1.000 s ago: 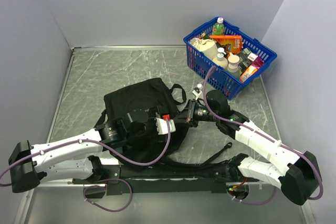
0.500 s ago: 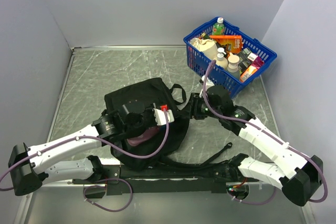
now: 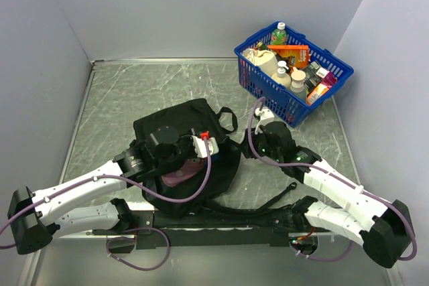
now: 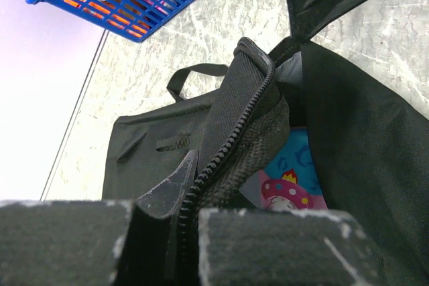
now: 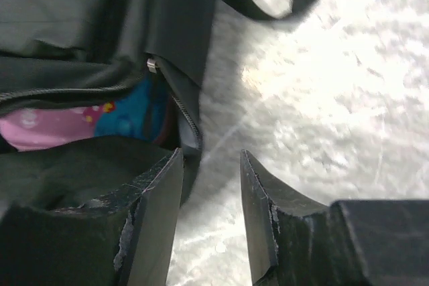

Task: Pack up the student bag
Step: Zip the student bag at the center of the board.

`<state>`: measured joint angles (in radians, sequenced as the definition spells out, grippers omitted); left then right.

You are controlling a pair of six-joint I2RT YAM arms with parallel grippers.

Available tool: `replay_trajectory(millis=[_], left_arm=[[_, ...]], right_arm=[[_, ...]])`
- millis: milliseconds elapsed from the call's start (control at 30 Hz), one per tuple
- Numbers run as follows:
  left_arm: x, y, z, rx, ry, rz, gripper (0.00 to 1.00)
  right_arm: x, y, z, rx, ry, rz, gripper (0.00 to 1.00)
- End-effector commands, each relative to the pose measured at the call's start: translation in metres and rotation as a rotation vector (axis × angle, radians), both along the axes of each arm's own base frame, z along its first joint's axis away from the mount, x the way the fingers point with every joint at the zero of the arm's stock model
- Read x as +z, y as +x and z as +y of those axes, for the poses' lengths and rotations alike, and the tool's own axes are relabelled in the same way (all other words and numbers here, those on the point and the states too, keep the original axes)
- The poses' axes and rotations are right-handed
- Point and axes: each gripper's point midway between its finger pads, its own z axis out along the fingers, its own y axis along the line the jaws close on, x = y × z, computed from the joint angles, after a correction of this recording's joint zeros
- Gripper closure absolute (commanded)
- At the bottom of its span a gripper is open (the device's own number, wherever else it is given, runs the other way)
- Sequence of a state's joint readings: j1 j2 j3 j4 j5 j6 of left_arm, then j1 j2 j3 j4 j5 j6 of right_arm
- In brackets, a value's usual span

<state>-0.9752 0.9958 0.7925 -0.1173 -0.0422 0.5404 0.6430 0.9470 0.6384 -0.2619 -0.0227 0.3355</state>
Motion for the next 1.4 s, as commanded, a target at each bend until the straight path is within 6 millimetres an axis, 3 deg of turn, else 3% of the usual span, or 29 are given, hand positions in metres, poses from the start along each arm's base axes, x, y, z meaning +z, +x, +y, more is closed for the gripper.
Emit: replay_trajectory(millis=[0,100,333,633,833,1133,1367], left_arm=[[0.034,0.007,-0.003,0.007,-0.088,-0.089,0.99],[0.033,0.007,-0.003,0.007,-0.092,-0.092,0.99],[0.034,0.008,-0.002,0.01,-0.093,-0.101,0.99],[0.039,0.005,-0.003,0.0,-0.113,-0.094,0.99],[0.039,0.003,-0.003,-0.005,-0.118,-0.092,0.99],[0.034,0.0,-0.003,-0.018,-0.119,-0.079,0.99],[0.037,-0.001,-0.003,-0.023,-0.13,-0.077,0.99]], right_arm=[[0.062,0.012,0.031,0.085,0.114,-0.257,0.55],[0.064,0.009,0.046,0.105,0.118,-0.275,0.57],[0.02,0.011,0.079,0.114,0.093,-0.14,0.58],[0.003,0.023,0.067,-0.029,-0.081,-0.151,0.54],[0.015,0.01,0.07,-0.02,-0.094,-0.147,0.48],[0.043,-0.005,0.06,-0.027,0.011,-0.173,0.49],[0.024,0.001,0.061,-0.047,-0.054,-0.142,0.5]])
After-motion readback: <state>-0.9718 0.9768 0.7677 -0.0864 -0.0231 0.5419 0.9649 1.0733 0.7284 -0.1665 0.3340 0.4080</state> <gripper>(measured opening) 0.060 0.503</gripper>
